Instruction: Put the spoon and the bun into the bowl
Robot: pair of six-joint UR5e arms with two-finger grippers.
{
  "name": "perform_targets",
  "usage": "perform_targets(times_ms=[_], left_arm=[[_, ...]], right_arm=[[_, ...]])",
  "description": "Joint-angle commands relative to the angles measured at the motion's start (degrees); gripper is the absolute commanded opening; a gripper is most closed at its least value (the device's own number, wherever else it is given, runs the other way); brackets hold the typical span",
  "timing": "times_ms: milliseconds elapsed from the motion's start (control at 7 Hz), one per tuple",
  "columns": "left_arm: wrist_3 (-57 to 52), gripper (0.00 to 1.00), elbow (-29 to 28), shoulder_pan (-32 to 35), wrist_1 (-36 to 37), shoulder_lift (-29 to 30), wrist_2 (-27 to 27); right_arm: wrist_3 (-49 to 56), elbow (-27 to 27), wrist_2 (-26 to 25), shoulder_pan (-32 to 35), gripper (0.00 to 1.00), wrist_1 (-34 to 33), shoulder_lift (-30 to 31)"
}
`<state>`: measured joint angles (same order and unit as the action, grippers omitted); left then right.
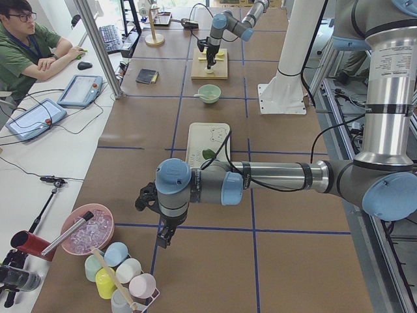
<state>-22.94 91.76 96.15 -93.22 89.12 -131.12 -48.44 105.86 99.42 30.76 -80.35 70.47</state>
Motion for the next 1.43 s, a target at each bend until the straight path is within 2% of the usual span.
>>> perform_targets(times_ms=[0,286,429,571,857,1000,1143,1286], left_arm=[[0.0,1.0,0.0,0.0,-0.03,0.09,-0.01],[-0.09,1.0,0.09,0.0,-0.03,0.09,-0.01],[-0.09,1.0,0.09,0.0,-0.03,0.09,-0.01],[-0.09,1.0,0.18,0.0,-0.03,0.18,-0.1],[-0.09,1.0,0.09,-0.18,-0.12,0.18,-2.2],[-0.09,1.0,0.09,-0.35,-0.12,0.18,-2.3],[-0.09,1.0,0.18,-0.35,-0.12,0.18,-2.3],[-0.09,1.0,0.09,-0.44,-0.64,0.18,-2.3]], right_arm=[[-1.99,2.41,0.24,-0.09,0.0,-0.94,-3.38],[-9.62,1.12,-0.1,-1.31,0.0,-8.46,-14.15],[-13.05,-2.46,-1.67,-2.97,0.0,-9.72,-19.61],[-14.56,-7.37,-6.65,-5.77,0.0,-9.74,-23.76],[-17.29,-10.83,-11.51,-10.09,0.0,-9.74,-24.41],[-17.3,-11.63,-11.62,-10.72,0.55,-9.65,-24.15],[-19.56,-11.64,-12.58,-11.25,0.99,-9.21,-24.32],[-19.59,-11.29,-12.59,-11.25,1.0,-9.04,-24.24]])
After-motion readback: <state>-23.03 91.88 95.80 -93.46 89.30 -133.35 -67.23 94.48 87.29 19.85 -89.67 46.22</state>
